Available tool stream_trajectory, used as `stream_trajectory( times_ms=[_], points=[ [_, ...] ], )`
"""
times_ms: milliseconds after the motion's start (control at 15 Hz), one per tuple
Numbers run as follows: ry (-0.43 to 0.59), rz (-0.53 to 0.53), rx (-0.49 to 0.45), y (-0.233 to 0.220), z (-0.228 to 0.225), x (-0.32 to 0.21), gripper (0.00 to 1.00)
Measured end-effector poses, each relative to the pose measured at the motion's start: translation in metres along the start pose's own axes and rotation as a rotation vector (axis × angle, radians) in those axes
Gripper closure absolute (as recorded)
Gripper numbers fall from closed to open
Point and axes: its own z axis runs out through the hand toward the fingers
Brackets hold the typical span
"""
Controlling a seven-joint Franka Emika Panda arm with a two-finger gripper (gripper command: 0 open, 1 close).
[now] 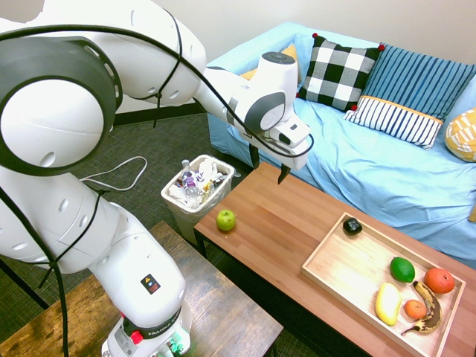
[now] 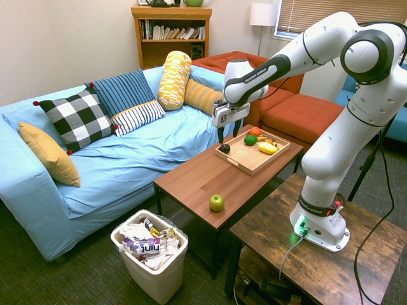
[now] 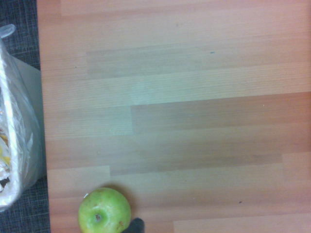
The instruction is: Put the apple in the tray
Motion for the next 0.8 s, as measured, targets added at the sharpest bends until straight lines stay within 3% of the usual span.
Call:
stream_trajectory(
  times_ms=[267,467,800],
  points=[
    [-0.006,0.006,-0.006,-0.003,0.01,0.0,0.0],
    [-0.042,0.028,-0.024,-0.01,0.044,-0.007,0.0],
    [-0.119,0.051,-0.055,-0.021,0.105,-0.064,0.0]
  ],
)
